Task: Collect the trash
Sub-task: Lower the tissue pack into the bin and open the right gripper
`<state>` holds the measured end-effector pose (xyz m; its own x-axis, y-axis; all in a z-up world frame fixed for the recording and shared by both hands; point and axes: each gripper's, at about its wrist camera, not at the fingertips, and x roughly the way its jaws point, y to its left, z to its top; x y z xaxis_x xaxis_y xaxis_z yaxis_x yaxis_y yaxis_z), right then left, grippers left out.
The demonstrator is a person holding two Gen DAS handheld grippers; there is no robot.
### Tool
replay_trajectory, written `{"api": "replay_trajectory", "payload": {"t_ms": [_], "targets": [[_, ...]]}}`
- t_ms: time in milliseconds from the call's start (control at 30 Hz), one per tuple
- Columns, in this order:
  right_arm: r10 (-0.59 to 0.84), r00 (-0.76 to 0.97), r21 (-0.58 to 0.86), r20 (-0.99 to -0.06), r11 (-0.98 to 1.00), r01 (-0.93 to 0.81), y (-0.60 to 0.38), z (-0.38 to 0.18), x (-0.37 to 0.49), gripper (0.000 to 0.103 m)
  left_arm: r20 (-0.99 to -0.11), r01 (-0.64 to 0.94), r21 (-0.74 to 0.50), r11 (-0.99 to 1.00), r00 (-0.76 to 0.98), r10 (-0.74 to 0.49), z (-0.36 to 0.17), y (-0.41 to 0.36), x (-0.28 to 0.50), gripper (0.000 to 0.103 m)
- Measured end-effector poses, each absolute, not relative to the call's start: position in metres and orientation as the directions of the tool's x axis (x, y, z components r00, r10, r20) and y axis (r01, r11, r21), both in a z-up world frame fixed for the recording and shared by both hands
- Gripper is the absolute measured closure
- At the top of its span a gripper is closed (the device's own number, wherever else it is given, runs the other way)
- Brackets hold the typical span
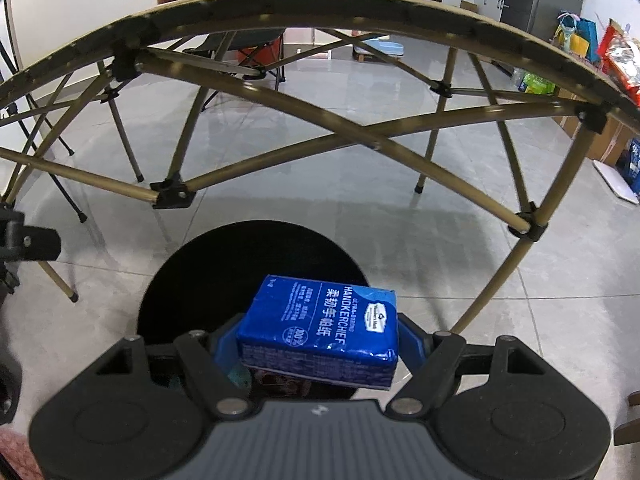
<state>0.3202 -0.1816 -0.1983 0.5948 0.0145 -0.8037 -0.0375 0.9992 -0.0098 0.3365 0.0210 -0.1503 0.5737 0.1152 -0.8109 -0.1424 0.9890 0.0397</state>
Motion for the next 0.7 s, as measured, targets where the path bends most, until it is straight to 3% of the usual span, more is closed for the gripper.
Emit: {"api": "replay_trajectory", "payload": {"t_ms": [700], "targets": [[0.024,0.534,-0.014,-0.845,0.998,-0.066,-0.142,-0.218,0.341,0.027,-0.816,-0.194,0.054,0.980,0.557,0.155,-0.157,0.070,0.328,0.000]]}}
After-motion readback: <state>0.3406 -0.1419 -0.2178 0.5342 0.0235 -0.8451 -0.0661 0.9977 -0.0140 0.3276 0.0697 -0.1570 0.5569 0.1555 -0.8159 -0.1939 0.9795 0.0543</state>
